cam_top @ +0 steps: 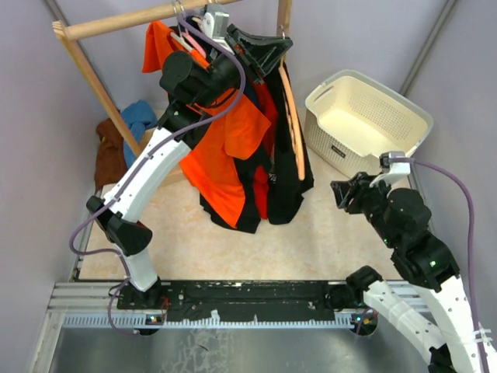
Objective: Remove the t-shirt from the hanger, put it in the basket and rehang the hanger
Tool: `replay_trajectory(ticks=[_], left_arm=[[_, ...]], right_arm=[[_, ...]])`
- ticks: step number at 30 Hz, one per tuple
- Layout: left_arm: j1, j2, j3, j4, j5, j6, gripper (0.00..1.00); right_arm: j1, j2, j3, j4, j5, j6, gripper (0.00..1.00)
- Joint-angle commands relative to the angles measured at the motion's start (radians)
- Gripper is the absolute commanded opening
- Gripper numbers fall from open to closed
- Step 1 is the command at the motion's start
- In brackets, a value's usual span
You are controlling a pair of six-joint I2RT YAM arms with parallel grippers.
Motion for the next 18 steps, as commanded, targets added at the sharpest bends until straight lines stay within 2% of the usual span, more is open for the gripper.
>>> replay_trajectory(ticks=[1, 9, 18], left_arm=[[0.002, -0.078, -0.046, 0.099, 0.224, -0.027, 0.00], [0.006, -0.151, -0.219, 0.231, 0.504, -0.112, 0.00], [0.010, -0.201, -0.335, 0.359, 0.620, -0.238, 0.00]], right_arm=[[0.006, 0.020, 0.091, 0.140, -0.014, -0.092, 0.41], [0.008, 0.142, 0.189, 0.362, -0.148, -0.194, 0.46], [0.007, 0.316, 0.284, 0.478, -0.289, -0.202, 0.48]])
